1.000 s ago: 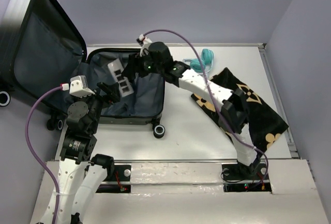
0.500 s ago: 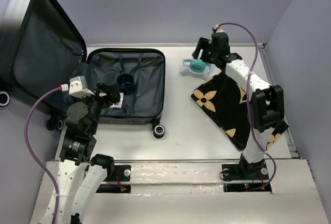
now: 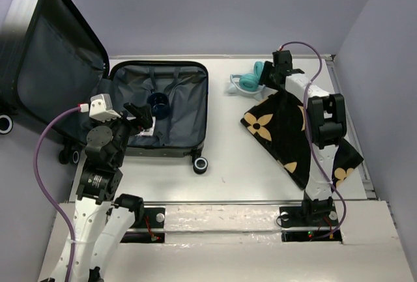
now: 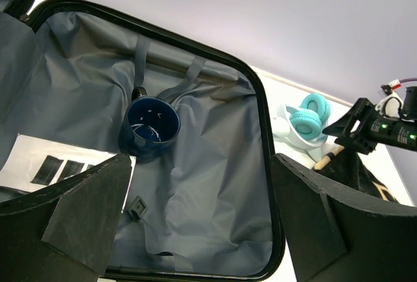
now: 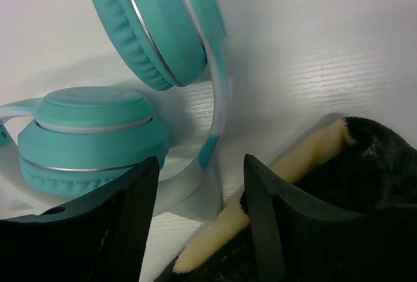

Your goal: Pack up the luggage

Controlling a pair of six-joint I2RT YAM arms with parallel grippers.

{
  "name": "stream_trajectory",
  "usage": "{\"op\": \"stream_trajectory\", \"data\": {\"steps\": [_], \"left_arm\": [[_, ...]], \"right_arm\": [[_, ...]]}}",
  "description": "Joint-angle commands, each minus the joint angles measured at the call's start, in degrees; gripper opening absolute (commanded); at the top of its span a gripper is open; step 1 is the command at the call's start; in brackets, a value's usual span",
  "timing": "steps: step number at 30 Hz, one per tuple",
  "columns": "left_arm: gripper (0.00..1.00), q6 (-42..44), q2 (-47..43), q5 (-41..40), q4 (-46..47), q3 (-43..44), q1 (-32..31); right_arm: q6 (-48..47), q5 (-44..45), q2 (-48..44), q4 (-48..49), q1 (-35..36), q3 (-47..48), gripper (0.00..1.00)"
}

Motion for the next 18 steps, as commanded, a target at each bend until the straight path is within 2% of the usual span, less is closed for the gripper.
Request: {"op": "stream_trajectory", "data": {"steps": [1,8,9,11,15,16,18], "left_arm": [[0.99,0.9,0.4,0.2,3.0,0.8,0.0],[0.99,1.0,0.8,0.3,3.1,0.8,0.0],[0.99,1.0,0.7,0.3,3.1,0.8,0.0],[0.99,1.0,0.7,0.3,3.1,0.7,0.0],[0.99,1.0,0.5,0.3,3.0,0.7,0.0],[0.99,1.0,0.5,0.4,3.0,0.7,0.0],[0.99,1.0,0.4,0.6,3.1,0.7,0.0]], "right_arm": [[-1.2,1.2,3.3,-2.4,-0.4,6.6,0.59],[-0.4,2.3,8.3,-3.2,-0.9,9.5,0.49],[-0.3,2.0,9.0,-3.3,-0.9,10.1,0.44],[-0.1,1.5,10.1,-3.9,-0.9,11.9,0.39],[1.4,-0.2,11.0,-3.4,-0.9,13.5,0.11],[1.7,-1.4,10.0,-1.8,-0.9,13.5,0.07],[2.8,-4.3,6.6,1.0,-0.9,12.3,0.07]]}}
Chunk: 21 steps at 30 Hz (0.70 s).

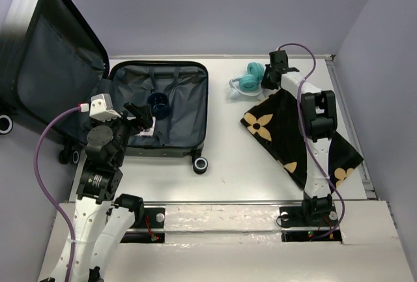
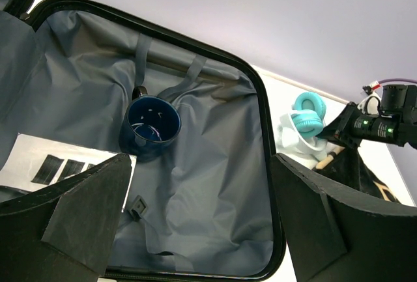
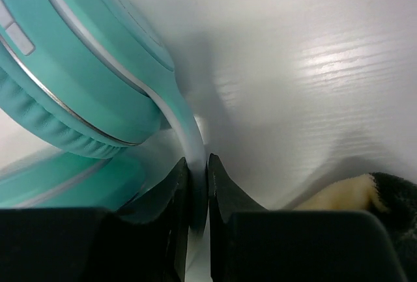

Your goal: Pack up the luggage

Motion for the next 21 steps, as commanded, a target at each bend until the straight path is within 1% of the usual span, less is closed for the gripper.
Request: {"op": "stream_trajectory", "data": {"steps": [1,3,4,7,8,10,12,13,14,16,17,20,21], "left_arm": [[0.99,1.0,0.0,0.8,3.2,0.7,0.0],[0.99,1.0,-0.2,0.9,3.2,0.7,-0.1],[0.99,0.9,-0.2,0.9,3.2,0.7,-0.1],[0.99,1.0,-0.7,1.0,3.3,0.6,-0.1],[0.99,1.0,-0.9,1.2,3.3,0.5,-0.2],[0.99,0.9,-1.0,1.4,3.4,0.5,-0.4],[0.99,0.9,-1.2,1.3,3.5,0.5,-0.5],[0.99,0.9,-1.2,1.4,3.4,0.4,-0.6],[0.99,0.8,-1.3,1.4,3.5,0.4,-0.6],[0.99,0.8,-1.6,1.4,3.5,0.3,-0.6],[0.99,0.7,-1.7,1.4,3.6,0.3,-0.6],[0.99,0.8,-2.0,1.3,3.6,0.2,-0.7],[0.99,0.8,-2.1,1.2,3.6,0.2,-0.6]], "right_arm": [[2.5,-6.1,-5.7,5.7,-0.4,0.9,0.07],[3.5,-8.9,-9.5,9.2,0.2,0.1,0.07],[3.6,-9.1,-9.5,9.3,0.3,-0.1,0.07],[3.2,-9.1,-16.0,12.2,2.4,-4.0,0.07],[3.1,-9.2,-19.3,13.9,3.8,-5.2,0.07],[2.6,-9.2,-22.2,14.9,5.7,-7.3,0.07],[0.9,-8.3,-25.1,15.8,9.8,-9.3,0.07],[0.1,-6.9,-25.7,16.1,11.6,-9.7,0.07],[-0.7,-6.2,-26.0,16.6,15.0,-10.2,0.07],[-2.0,-5.3,-25.8,17.0,18.2,-10.1,0.07],[-2.3,-5.3,-25.2,17.1,21.2,-9.0,0.07],[-2.4,-3.3,-22.2,17.0,25.1,-6.9,0.07],[-2.2,-3.2,-21.2,17.0,27.5,-5.1,0.07]]}}
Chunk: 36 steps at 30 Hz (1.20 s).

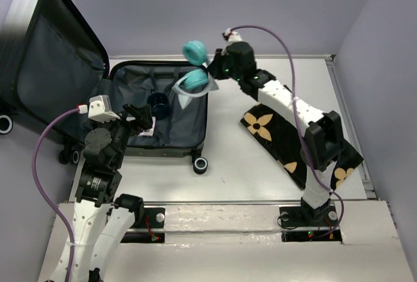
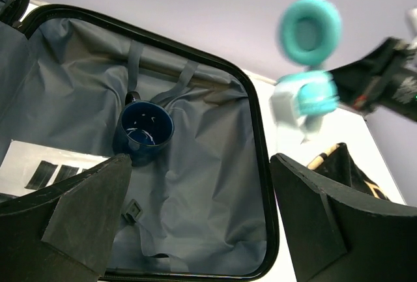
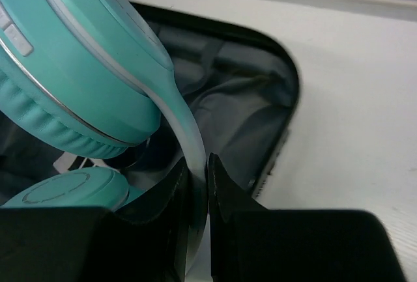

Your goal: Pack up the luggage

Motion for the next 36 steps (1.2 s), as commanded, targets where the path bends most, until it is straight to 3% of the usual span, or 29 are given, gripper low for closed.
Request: {"op": "stream_trajectory", "data": {"steps": [1,10,12,13,15,18,20,26,30,31,34,36], "left_arm": [[0.99,0.8,-0.9,0.3,3.3,0.2,-0.5],[0.99,0.8,-1.2,0.3,3.3,0.1,-0.4],[0.99,0.8,-1.4,0.2,3.3,0.1,-0.4],[0.99,0.8,-1.4,0.2,3.3,0.1,-0.4],[0.99,0.8,-1.6,0.2,3.2,0.0,-0.5],[0.99,0.8,-1.9,0.2,3.2,0.0,-0.5],[0.99,0.7,-1.9,0.4,3.3,-0.1,-0.7],[0.99,-0.1,-1.2,3.8,5.4,-1.1,-1.8],[0.99,-0.7,-1.5,5.8,5.9,-1.2,-2.6],[0.99,-0.7,-1.7,6.4,6.2,-1.3,-3.1],[0.99,-0.6,-2.0,8.6,6.9,-1.4,-4.0],[0.99,-0.5,-1.3,11.3,7.3,-1.4,-4.7]], "right_arm": [[-0.5,1.6,5.8,3.0,6.2,4.5,0.07],[1.5,4.2,19.4,-1.5,18.7,22.4,0.09],[1.5,4.7,22.5,-2.7,19.9,25.6,0.29],[1.4,4.6,23.2,-3.6,19.9,27.9,0.54],[1.3,4.2,23.4,-4.6,20.4,28.9,0.75],[-1.2,7.4,19.8,-4.8,19.9,24.4,0.80],[-1.4,8.9,13.9,-4.6,18.7,20.2,0.80],[3.2,14.0,-8.3,-3.9,6.7,-8.8,0.69],[9.2,14.0,-21.4,-4.7,-7.5,-30.2,0.49],[10.2,14.1,-23.3,-5.9,-10.4,-36.5,0.39],[10.7,12.9,-28.6,-6.6,-19.9,-43.7,0.18],[10.3,12.1,-29.4,-7.1,-24.6,-47.8,0.13]]}}
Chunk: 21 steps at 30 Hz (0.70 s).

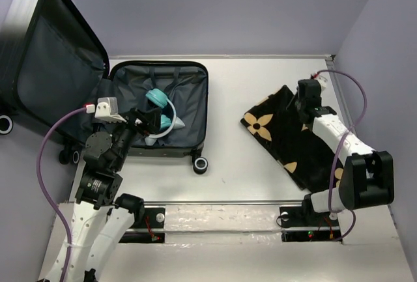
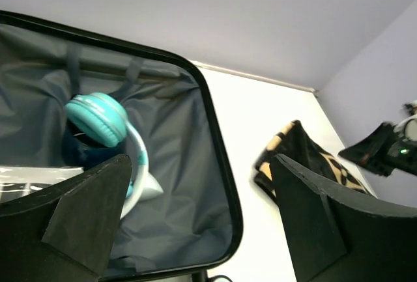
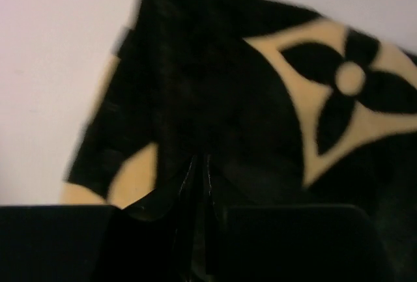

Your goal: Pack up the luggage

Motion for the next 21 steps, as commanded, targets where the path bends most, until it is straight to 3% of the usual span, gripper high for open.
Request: {"op": "stream_trajectory", "data": {"steps": [1,7,10,18,21], "left_arm": [[0.99,0.1,0.6,6.1,4.3,-0.2,-1.2],[0.99,-0.4,5.7,16.5,4.9,0.7,-2.0],[0.99,-0.7,7.0,19.6,6.4,1.4,-2.3],[0.99,-3.6,14.7,26.4,7.9,3.4,-3.9],[0.99,-3.7,19.3,23.8,8.6,5.5,-10.0]], "right_arm": [[1.7,-1.8,-1.4,-3.0,-4.5,-6.8,0.12],[-0.2,-9.8,8.5,-3.0,-6.1,-4.0,0.12],[-1.3,-20.2,16.2,-1.0,-5.2,0.6,0.12],[-6.1,-25.4,30.8,-1.3,4.2,16.6,0.12],[-9.4,-26.2,30.7,-1.3,5.5,17.1,0.12]]}}
